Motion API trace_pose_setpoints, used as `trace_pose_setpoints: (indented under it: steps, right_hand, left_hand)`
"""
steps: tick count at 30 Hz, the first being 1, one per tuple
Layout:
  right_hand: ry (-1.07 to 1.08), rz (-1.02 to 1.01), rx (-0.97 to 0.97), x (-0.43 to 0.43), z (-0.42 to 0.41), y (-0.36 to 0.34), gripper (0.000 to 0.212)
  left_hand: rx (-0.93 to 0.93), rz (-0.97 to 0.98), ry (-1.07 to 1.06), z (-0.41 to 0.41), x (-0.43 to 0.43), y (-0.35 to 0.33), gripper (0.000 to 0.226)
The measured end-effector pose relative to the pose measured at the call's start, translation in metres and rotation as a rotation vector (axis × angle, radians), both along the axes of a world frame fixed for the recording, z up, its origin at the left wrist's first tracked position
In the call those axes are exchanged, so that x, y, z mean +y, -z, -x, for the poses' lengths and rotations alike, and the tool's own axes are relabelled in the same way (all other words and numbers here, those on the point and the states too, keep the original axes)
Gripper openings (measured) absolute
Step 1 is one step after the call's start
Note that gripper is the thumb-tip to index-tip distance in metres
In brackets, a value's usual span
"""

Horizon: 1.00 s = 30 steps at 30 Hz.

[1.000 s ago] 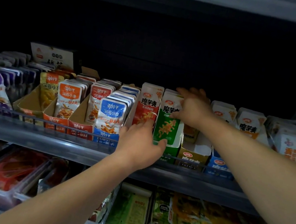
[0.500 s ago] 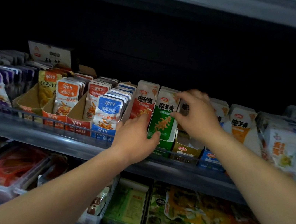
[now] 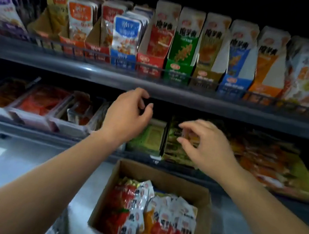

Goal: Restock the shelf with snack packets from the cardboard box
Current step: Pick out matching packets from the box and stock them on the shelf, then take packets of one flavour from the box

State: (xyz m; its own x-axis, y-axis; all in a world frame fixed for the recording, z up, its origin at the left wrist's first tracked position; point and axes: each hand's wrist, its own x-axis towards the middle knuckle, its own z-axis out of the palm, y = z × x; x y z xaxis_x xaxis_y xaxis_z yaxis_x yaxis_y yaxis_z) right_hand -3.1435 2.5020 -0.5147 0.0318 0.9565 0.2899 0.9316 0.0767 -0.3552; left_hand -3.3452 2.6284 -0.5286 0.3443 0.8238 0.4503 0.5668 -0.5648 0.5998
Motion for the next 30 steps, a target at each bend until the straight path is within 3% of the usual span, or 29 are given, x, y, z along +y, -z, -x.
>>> trace_pose_setpoints:
  steps: [8,14,18,21,30]
  right_hand:
    - [0.048,0.625,-0.038,-0.051,0.009,0.171,0.037]
    - [0.098,0.909,-0.084,-0.075,-0.014,0.244,0.042]
    - [0.182,1.077,-0.055,-0.083,-0.026,0.27,0.065]
    - [0.199,1.128,-0.018,-0.082,-0.027,0.278,0.074]
    - [0.163,0.96,-0.121,-0.09,-0.034,0.285,0.056]
  left_hand:
    - [0.148,0.526,-0.105,0.081,-0.06,0.178,0.022]
    - [0.119,0.567,0.023,0.083,-0.101,0.218,0.019]
    - [0.134,0.549,0.036,0.085,-0.107,0.235,0.016]
    - [0.132,0.554,0.039,0.082,-0.104,0.238,0.019]
    - [0.162,0.528,0.056,0.079,-0.107,0.24,0.016]
